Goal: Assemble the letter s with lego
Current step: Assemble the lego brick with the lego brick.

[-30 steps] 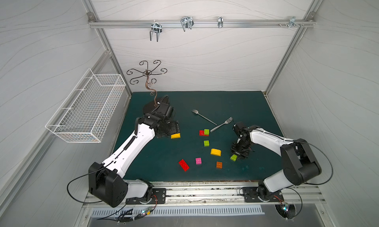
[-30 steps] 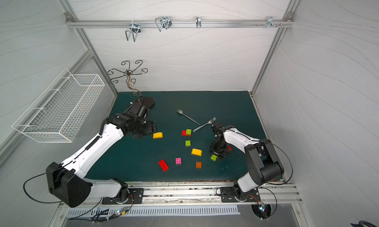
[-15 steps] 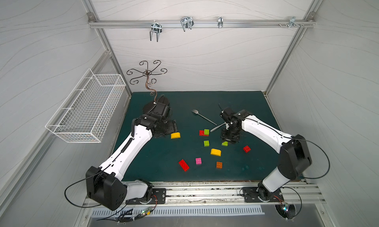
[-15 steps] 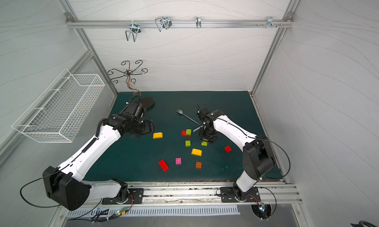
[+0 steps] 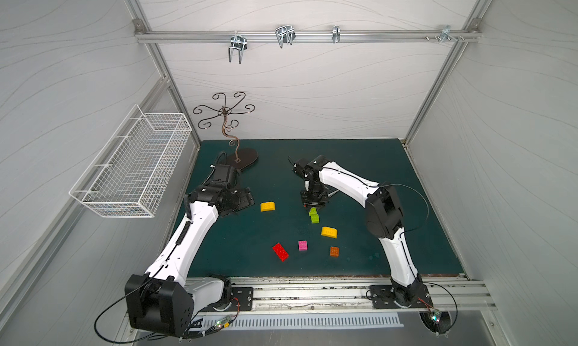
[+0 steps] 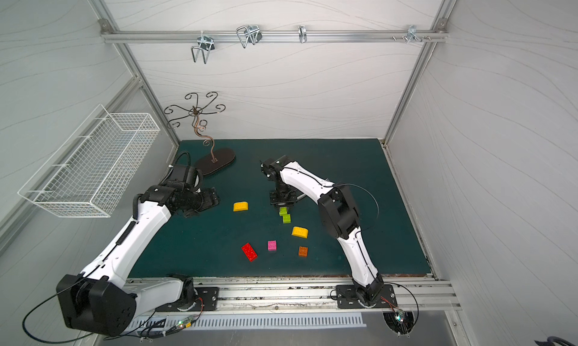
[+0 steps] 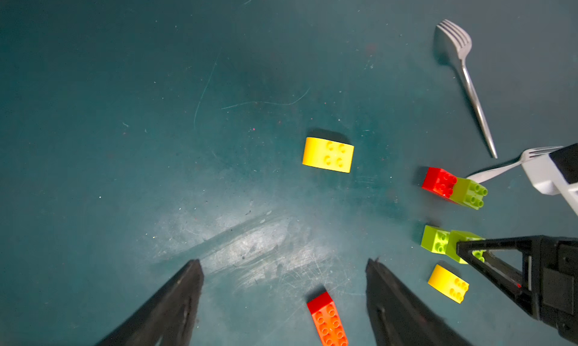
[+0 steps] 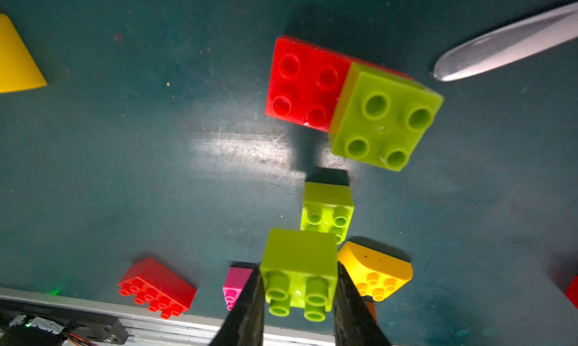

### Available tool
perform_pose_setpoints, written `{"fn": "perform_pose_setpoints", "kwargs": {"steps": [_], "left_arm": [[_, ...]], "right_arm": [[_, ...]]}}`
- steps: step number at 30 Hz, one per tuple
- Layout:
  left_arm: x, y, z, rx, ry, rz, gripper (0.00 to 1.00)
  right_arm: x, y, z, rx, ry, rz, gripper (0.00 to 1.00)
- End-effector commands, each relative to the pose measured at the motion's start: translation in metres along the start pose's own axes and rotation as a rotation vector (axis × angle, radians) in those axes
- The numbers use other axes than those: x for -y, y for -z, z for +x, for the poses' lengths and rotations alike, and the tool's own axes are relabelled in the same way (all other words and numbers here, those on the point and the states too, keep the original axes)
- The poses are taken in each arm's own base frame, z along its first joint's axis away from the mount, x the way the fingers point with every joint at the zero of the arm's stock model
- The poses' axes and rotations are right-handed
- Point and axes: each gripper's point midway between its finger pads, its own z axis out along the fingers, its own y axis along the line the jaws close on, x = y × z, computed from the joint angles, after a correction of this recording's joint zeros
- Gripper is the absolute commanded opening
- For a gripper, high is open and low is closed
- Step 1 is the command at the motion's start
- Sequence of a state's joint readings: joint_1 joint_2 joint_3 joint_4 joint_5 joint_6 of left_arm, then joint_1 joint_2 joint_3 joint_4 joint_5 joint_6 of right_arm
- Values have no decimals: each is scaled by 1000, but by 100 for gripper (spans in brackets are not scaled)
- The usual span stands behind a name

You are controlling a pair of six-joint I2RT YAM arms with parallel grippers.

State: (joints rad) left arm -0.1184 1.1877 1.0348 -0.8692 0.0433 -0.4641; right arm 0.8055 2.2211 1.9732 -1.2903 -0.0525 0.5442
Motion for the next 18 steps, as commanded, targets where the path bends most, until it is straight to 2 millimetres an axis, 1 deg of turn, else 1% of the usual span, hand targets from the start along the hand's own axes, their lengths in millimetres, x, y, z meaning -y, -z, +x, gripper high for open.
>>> {"fn": "perform_pose_setpoints", "kwargs": {"steps": [1, 7, 18], "left_arm": [[6, 6, -11, 51, -20, 46, 85], [5, 1, -10, 45, -14, 53, 85], [2, -2, -10, 48, -6, 50, 85]], "right_arm": [[5, -4, 12, -68, 23, 34, 0], [6, -13, 12, -85, 26, 37, 0], [3, -28, 10, -104, 12, 4, 0]]}}
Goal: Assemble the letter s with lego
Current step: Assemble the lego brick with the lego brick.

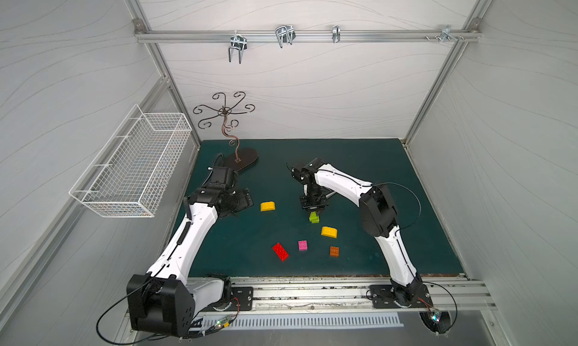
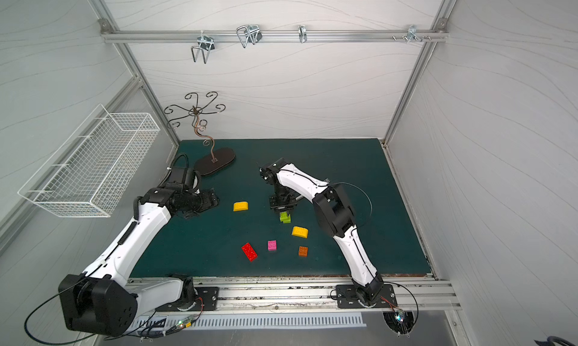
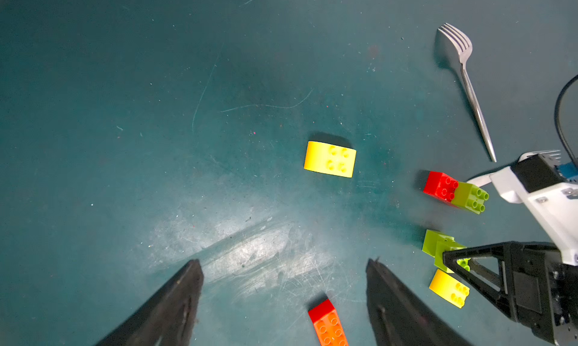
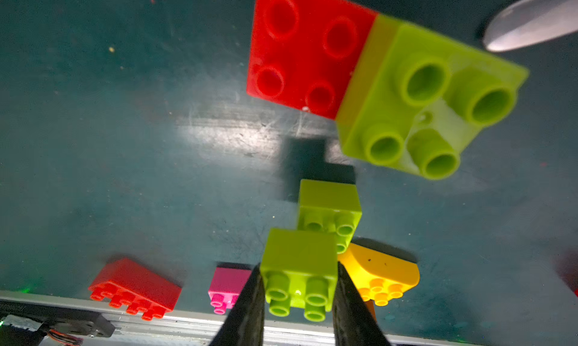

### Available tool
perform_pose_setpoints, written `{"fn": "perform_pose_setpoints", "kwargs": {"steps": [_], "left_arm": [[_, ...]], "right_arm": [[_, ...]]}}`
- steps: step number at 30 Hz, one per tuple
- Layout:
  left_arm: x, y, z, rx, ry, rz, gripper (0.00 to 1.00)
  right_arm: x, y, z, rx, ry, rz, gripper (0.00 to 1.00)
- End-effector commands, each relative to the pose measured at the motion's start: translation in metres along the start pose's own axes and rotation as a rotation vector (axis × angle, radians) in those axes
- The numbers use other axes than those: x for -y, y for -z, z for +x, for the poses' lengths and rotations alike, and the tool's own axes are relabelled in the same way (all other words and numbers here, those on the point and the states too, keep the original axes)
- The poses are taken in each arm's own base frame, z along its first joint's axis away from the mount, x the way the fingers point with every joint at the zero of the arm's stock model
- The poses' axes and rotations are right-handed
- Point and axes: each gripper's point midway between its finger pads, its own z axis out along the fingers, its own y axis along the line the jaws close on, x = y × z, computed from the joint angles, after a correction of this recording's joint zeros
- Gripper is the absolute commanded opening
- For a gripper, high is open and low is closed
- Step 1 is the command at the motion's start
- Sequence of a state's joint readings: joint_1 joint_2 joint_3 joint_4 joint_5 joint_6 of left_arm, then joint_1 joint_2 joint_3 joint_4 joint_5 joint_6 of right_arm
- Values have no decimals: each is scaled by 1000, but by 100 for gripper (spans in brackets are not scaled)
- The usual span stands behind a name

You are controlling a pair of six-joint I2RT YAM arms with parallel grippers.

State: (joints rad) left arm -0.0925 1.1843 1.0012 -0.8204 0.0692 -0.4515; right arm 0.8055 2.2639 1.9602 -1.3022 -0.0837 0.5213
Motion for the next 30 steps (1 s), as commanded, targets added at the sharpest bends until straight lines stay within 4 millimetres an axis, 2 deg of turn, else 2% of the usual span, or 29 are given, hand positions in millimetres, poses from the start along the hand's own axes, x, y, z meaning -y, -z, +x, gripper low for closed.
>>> {"fn": "perform_pose_setpoints", "kwargs": {"steps": [1, 11, 30], "left_arm": [[5, 5, -8, 38, -15, 28, 85], [4, 3, -8, 34, -9, 29, 85], [2, 2, -9, 39, 0, 29, 85]], "right_arm": [[1, -10, 2, -32, -1, -6, 0], [11, -20, 0, -40, -31, -5, 0], [17, -14, -13, -12, -52, -20, 0]]}}
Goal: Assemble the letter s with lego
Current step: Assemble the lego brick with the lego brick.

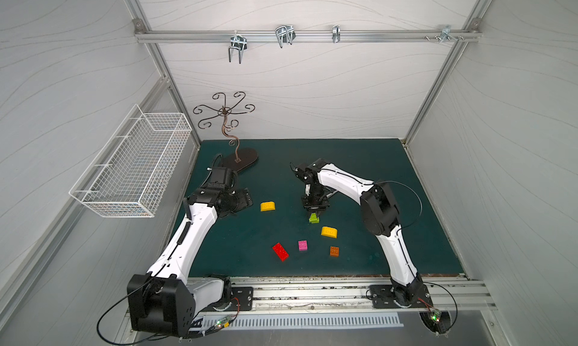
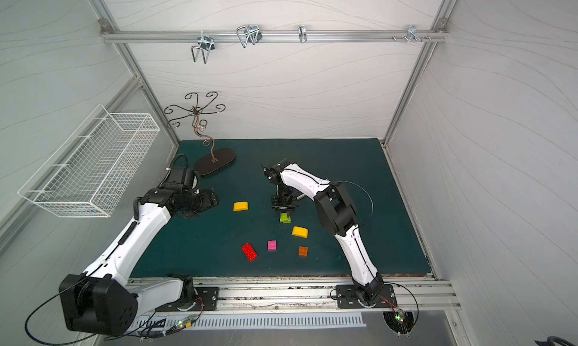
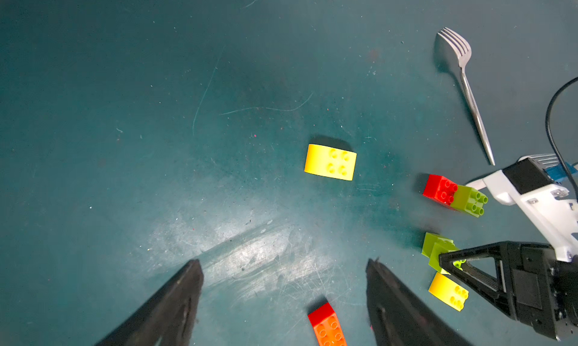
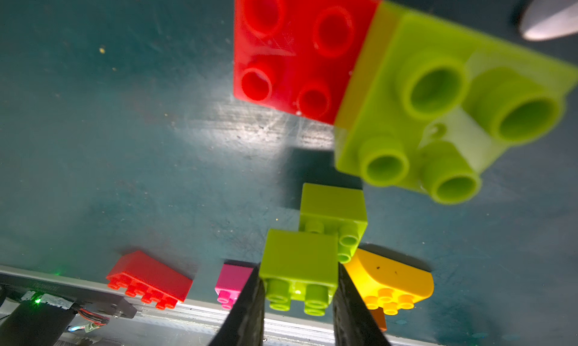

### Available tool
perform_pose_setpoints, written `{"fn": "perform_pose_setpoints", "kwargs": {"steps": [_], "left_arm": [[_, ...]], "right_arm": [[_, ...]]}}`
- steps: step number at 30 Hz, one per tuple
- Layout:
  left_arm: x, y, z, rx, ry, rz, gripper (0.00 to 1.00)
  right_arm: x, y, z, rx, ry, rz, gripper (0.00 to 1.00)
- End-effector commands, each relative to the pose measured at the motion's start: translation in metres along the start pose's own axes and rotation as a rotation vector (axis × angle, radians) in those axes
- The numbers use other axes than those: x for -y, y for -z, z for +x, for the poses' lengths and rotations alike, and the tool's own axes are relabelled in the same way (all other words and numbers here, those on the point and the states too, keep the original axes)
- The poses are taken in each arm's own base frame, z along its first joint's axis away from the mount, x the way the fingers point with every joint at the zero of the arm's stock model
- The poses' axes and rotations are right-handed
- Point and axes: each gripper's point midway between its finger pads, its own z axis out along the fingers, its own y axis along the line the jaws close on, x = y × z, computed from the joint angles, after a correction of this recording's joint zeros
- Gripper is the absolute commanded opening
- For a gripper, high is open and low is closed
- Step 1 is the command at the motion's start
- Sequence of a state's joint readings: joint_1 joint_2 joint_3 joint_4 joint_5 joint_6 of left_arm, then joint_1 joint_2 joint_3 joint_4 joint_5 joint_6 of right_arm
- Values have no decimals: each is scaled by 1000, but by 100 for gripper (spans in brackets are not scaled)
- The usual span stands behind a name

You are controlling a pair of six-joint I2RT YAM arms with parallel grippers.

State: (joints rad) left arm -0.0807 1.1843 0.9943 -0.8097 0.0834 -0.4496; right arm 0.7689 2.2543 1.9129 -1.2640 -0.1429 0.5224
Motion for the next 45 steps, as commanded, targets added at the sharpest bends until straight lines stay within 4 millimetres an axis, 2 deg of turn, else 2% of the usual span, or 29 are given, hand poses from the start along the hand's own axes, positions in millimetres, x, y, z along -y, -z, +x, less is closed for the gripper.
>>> {"fn": "perform_pose_setpoints", "kwargs": {"steps": [1, 9, 18, 27, 45], "left_arm": [[3, 4, -8, 39, -8, 19, 85], [2, 4, -8, 40, -4, 21, 85], [2, 3, -8, 40, -3, 20, 85], [0, 3, -8, 40, 0, 16, 85], [-2, 1, -8, 36, 6, 11, 85]], "right_arm": [[12, -8, -12, 16, -16, 39, 0], [14, -6, -21, 19, -20, 43, 0], [19, -24, -14, -20, -17, 61, 0], [14, -47, -1, -70, 22, 69, 0], [-2, -56, -8, -84, 57, 72, 0]]}}
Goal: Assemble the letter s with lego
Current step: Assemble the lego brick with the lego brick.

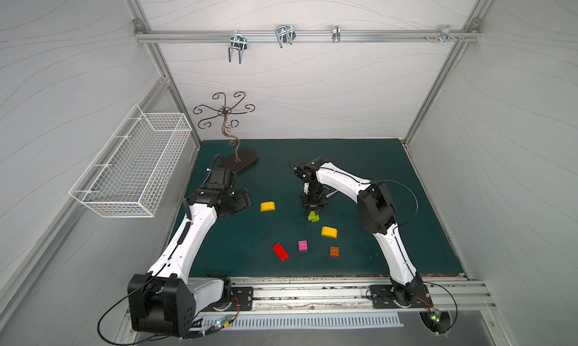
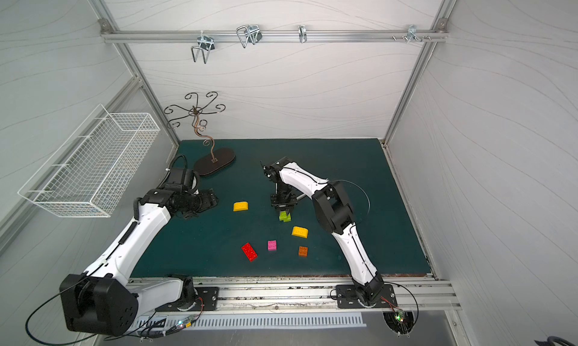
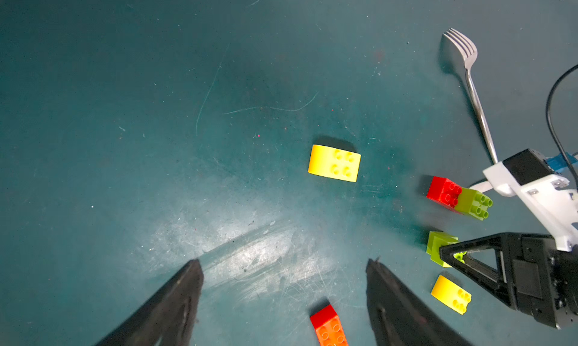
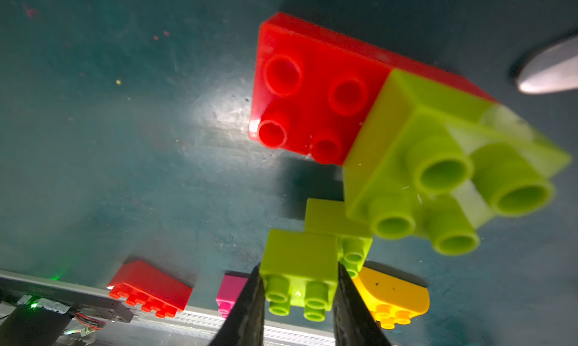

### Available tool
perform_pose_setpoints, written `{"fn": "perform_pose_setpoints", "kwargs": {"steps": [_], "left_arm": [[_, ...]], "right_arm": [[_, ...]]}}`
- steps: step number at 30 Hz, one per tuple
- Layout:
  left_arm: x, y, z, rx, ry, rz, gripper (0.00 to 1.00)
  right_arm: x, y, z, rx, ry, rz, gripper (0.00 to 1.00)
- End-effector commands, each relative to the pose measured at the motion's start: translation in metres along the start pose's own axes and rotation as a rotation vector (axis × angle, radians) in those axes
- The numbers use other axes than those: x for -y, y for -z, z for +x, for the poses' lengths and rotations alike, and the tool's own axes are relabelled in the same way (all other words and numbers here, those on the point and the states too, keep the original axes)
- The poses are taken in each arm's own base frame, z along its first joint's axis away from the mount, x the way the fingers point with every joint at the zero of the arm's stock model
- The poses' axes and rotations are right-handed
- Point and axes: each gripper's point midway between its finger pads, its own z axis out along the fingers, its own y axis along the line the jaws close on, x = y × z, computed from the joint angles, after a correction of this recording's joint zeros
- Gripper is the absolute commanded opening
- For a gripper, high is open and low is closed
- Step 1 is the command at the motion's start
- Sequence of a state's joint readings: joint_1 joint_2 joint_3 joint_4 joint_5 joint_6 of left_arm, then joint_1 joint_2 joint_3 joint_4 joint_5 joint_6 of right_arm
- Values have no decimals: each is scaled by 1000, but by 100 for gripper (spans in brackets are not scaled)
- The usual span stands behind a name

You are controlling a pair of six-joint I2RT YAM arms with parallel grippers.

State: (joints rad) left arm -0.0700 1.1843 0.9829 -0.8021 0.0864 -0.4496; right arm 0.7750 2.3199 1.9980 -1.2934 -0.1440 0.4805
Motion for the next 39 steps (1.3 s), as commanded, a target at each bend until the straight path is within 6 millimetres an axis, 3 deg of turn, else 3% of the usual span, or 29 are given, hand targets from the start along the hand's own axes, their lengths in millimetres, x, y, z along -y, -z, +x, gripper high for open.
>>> {"fn": "perform_pose_setpoints", "kwargs": {"steps": [1, 7, 16, 27, 34, 39], "left_arm": [[1, 3, -9, 39, -5, 14, 85], [2, 3, -9, 37, -3, 17, 85], [2, 2, -10, 36, 0, 20, 85], [1, 3, -9, 41, 2, 13, 85], [0, 3, -9, 41, 5, 13, 85], [0, 3, -10, 41, 4, 13, 86]], "right_arm": [[5, -52, 1, -77, 9, 62, 0], [9, -55, 2, -88, -5, 49, 0], [38, -46, 1, -76, -49, 59, 0], [38, -43, 4, -43, -28, 108, 0], [36, -59, 11, -66, -28, 115, 0], [33, -54, 10, -51, -37, 96, 0]]}}
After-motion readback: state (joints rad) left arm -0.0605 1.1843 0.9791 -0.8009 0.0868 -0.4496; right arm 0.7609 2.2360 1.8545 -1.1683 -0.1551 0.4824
